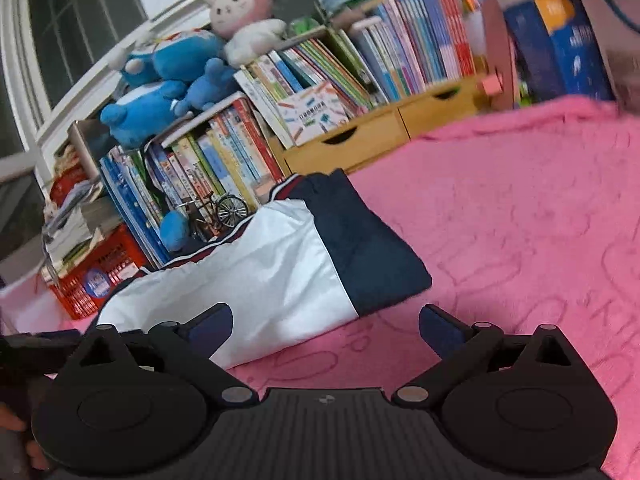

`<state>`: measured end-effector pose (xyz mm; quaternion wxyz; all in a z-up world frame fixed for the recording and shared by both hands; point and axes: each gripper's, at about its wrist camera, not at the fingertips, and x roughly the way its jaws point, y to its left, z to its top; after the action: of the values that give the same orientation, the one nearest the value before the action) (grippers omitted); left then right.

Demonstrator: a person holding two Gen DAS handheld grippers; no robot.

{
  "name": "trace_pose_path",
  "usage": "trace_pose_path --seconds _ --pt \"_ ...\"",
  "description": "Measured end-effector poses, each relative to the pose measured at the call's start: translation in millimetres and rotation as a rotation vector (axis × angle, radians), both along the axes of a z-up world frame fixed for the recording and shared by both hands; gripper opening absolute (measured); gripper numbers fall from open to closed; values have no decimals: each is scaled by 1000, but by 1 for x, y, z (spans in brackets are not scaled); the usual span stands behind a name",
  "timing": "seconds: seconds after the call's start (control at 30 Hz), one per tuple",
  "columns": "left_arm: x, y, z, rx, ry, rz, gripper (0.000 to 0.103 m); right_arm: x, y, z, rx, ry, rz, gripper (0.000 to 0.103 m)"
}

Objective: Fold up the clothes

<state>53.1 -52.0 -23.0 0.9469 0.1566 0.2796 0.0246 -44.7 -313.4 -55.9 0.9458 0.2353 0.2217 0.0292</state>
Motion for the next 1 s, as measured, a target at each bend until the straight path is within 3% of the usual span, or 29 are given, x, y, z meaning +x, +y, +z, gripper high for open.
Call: trace_pose_path --seconds 0.2,0.23,0.4,0.5,0.67,0.87,1.0 --pt "-4 -3 -23 85 -29 -59 103 -3 12 1 -39 -6 47 101" --pt "-4 0 -20 70 -19 -63 103 -3 21 7 -89 -21 72 101" --pt "-12 30 17 -91 -22 -122 103 16 104 19 -558 -77 148 101" --pt "-4 38 33 -121 -21 -156 103 41 116 18 -494 -19 235 101" --pt "19 33 26 -67 29 -191 103 78 114 8 -446 180 251 103" --pt "43 13 -6 -40 137 -267 103 78 113 6 -449 188 244 103" --pt "72 15 -10 -83 183 -277 103 78 113 7 -455 189 243 103"
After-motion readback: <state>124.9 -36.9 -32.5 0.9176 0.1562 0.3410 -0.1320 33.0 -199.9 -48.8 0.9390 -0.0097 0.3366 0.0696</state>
